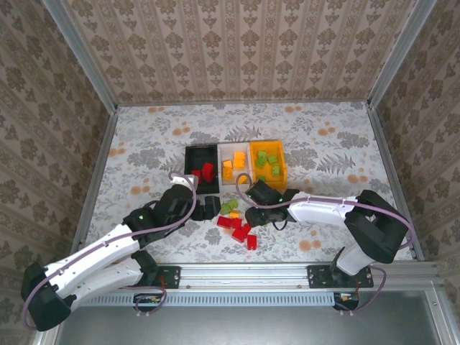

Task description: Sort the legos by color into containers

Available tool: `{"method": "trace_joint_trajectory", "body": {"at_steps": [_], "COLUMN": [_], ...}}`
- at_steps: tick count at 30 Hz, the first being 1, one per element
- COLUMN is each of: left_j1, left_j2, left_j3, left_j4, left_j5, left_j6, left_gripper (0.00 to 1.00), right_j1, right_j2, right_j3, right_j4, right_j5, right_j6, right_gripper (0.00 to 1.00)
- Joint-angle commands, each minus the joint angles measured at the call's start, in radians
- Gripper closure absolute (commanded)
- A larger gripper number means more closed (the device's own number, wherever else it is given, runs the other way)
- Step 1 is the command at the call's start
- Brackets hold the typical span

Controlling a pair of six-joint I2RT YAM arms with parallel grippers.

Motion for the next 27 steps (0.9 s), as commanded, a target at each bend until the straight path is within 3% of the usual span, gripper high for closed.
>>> {"method": "trace_joint_trajectory", "body": {"at_steps": [1, 7, 13, 16, 21, 27], "left_j1": [0.009, 0.01, 0.011, 0.011, 0.013, 0.014], "left_j2": [-0.007, -0.008, -0.008, -0.009, -0.014, -0.014], "left_j3": [-0.011, -0.014, -0.019, -0.02, -0.023, -0.038], "left_j4": [-0.013, -0.012, -0.008, -0.006, -0.009, -0.004], "left_j5": [0.019, 0.025, 0.027, 0.027, 0.022, 0.026], "left_j6": [-0.024, -0.029, -0.03, -0.032, -0.034, -0.039], "left_gripper": [0.0, 0.0, 0.0, 0.0, 0.0, 0.0], "right_j1": [0.012, -0.001, -0.062, -0.069, -0.088, -0.153], "right_j2": [0.025, 0.071, -0.043, -0.108, -0.13, -0.038], "right_j3": [-0.005, -0.005, -0.054, -0.062, -0.051, -0.045], "right_j4": [-0.094, -0.169, -0.174, -0.14, -0.097, -0.068], "right_j5": [0.099, 0.227, 0.254, 0.221, 0.139, 0.053], "right_j6": [0.002, 0.054, 0.11, 0.079, 0.044, 0.031], "right_gripper": [0.5, 0.56, 0.6, 0.53, 0.29, 0.25]}}
